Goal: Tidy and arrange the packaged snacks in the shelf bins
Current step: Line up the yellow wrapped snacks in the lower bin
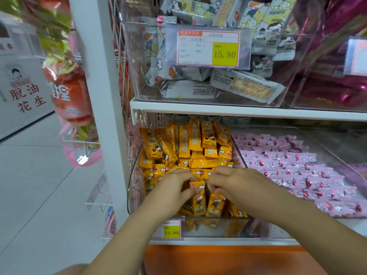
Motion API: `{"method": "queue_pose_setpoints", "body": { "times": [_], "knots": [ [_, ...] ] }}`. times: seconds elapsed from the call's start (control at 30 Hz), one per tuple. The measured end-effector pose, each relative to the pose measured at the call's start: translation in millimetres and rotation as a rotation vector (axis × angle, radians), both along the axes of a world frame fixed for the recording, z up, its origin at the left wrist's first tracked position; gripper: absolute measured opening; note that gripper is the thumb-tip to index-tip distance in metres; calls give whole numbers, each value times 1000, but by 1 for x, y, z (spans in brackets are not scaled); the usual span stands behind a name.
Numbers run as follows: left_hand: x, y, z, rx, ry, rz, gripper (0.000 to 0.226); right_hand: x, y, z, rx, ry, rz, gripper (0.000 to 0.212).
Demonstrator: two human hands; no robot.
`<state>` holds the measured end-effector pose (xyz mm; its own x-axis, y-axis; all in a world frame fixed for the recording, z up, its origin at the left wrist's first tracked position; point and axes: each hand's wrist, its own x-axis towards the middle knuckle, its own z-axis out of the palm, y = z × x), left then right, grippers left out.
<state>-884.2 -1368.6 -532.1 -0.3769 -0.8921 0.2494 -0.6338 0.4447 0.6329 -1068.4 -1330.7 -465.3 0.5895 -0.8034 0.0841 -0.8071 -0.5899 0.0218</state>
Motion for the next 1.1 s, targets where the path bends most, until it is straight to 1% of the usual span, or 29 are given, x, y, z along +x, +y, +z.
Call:
{"method": "queue_pose_setpoints", "body": {
  "times": [0.07,0.17,0.2,0.27,0.33,0.43,0.5,0.57,0.67,0.8,0.87,0.93,1.0,1.1],
  "knots": [
    [0,-1,-1,9,-14,1,25,-3,-1,4,59,-47,34,17],
    [-1,-2,-3,27,-23,-8,22,-2,-1,2,143,-179,59,13],
    [-1,-3,-3,41,-12,-14,20,1,-1,-2,161,-184,55,14],
    [-1,-4,-2,81,23,-25,12,7,1,-10,176,-209,16,19],
    [1,-3,-1,126,51,-34,9,8,0,-14,193,-311,-33,23],
    [6,-1,-1,185,90,-74,11,3,-2,-9,209,-430,-79,18],
    [8,-1,-2,207,102,-90,9,-2,-3,-1,204,-456,-115,13],
    [10,-1,-3,212,87,-89,13,-3,-5,1,213,-440,-123,11],
    [9,-1,-4,203,70,-77,21,2,-5,-11,253,-412,-120,8],
    [11,1,-3,244,116,-99,17,5,-4,-29,282,-414,-142,7],
    [11,3,0,296,134,-121,20,3,-3,-25,342,-446,-158,10],
    [9,5,2,323,132,-120,29,-2,-3,-14,378,-473,-148,16],
    [6,5,2,299,103,-106,38,-12,-5,0,321,-421,-130,18],
    [3,6,0,272,82,-106,39,-29,-5,12,188,-208,-108,14]
  ]
}}
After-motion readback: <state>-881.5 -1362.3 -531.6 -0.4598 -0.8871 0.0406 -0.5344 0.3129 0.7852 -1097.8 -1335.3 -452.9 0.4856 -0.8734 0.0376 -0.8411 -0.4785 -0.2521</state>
